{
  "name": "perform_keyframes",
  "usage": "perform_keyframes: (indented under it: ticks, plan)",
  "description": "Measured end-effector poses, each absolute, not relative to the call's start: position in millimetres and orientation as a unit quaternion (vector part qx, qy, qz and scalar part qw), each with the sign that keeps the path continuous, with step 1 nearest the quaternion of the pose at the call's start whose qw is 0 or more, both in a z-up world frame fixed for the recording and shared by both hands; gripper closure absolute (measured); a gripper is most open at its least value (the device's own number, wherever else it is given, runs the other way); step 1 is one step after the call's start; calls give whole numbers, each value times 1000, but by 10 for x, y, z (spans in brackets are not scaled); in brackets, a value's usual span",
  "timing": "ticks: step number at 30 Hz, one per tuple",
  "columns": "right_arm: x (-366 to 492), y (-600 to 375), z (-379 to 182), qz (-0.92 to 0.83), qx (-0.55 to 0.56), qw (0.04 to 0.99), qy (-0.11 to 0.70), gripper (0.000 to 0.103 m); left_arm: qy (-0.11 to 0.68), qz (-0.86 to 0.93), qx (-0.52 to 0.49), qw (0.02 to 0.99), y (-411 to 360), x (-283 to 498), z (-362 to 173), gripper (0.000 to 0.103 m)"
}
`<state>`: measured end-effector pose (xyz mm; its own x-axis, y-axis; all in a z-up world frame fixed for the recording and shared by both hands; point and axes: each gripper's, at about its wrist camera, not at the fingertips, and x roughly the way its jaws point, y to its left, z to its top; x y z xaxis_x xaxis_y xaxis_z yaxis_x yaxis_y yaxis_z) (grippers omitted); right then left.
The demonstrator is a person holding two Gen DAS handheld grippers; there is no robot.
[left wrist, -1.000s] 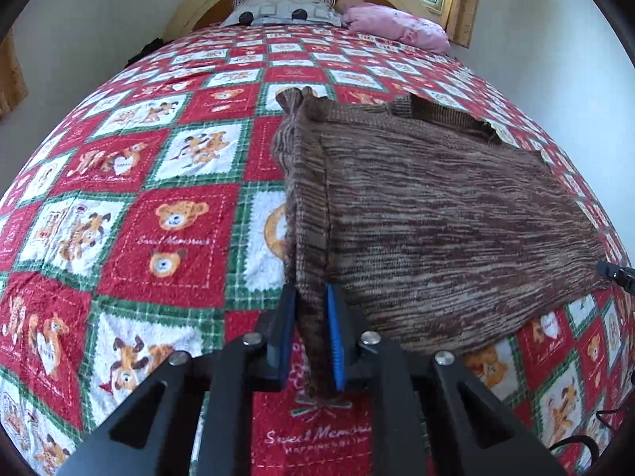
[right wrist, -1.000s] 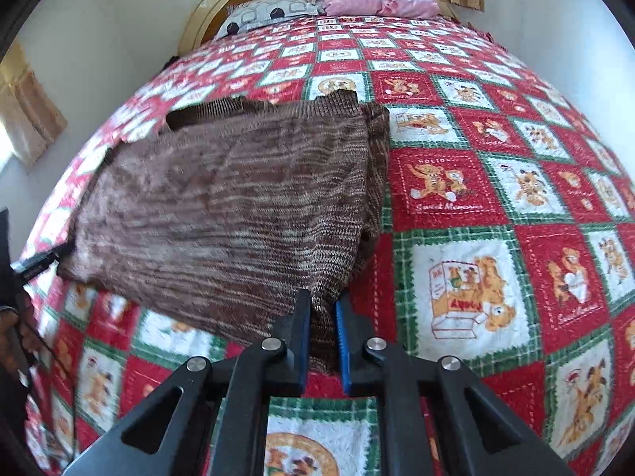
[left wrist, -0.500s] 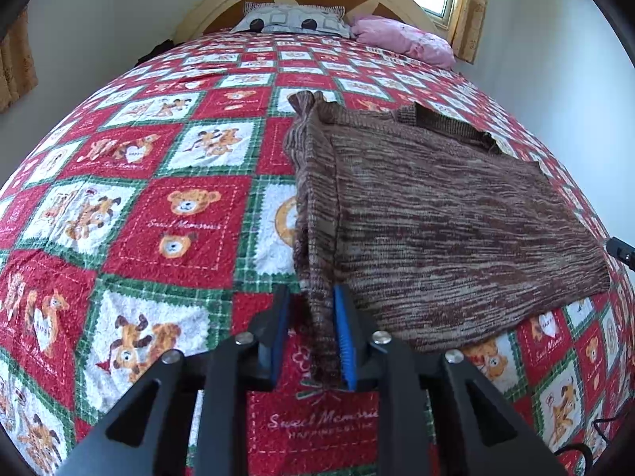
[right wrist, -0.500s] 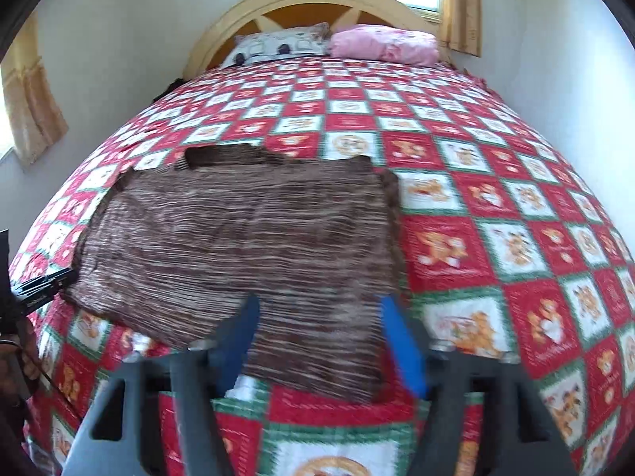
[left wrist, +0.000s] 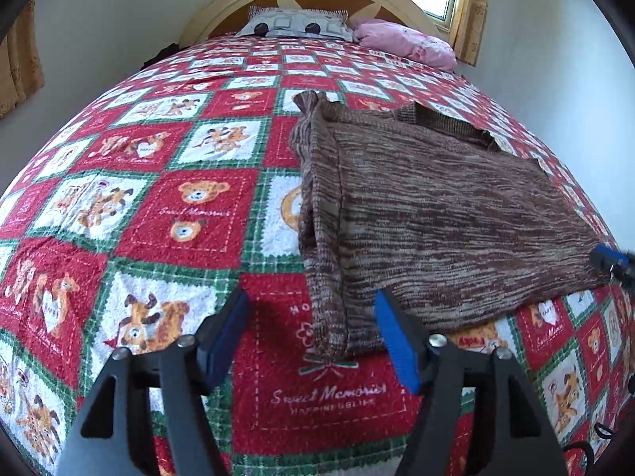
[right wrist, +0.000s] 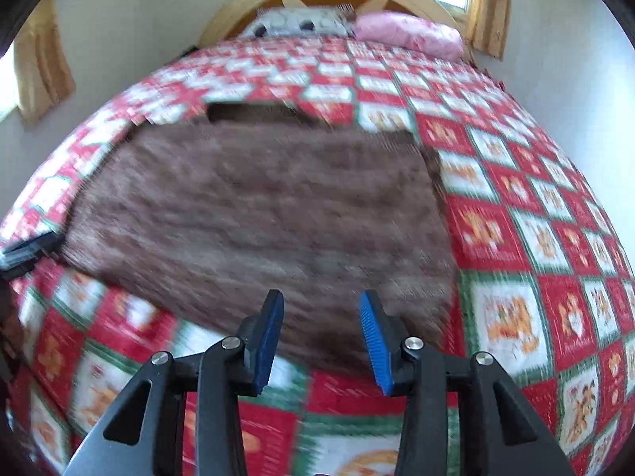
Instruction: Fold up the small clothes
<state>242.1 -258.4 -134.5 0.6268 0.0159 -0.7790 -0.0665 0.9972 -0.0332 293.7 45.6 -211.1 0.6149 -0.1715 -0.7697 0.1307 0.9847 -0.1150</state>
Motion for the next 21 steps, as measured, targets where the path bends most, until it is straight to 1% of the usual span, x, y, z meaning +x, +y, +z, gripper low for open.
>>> perform_keyframes:
  ticks: [2, 5, 10, 12, 16, 18, 21]
  plan:
    - [2508, -2364, -1280, 42, -30, 904, 425, 61, 431, -81, -23, 899, 459, 2936, -2113, 31]
    - [2667, -2010, -1286, 75, -42, 904, 419, 60, 432, -80, -25, 898, 469, 2935, -2121, 31]
    - [2847, -1542, -1556, 99, -76, 889, 441, 60, 433, -74, -23, 898, 467, 2901, -2126, 29]
    - [2843, -1471, -1723, 109, -73, 874, 469, 60, 434, -77, -25, 897, 478, 2884, -2130, 26]
    - [2674, -1543, -1811, 105, -56, 884, 452, 57, 435, -85, -30, 896, 488, 2874, -2131, 19]
    - [2652, -1605, -1811, 107, -43, 883, 455, 55, 436, -88, -28, 895, 473, 2872, -2128, 11]
    - [2597, -1614, -1807, 110, -47, 883, 453, 53, 436, -86, -28, 896, 471, 2858, -2117, 7]
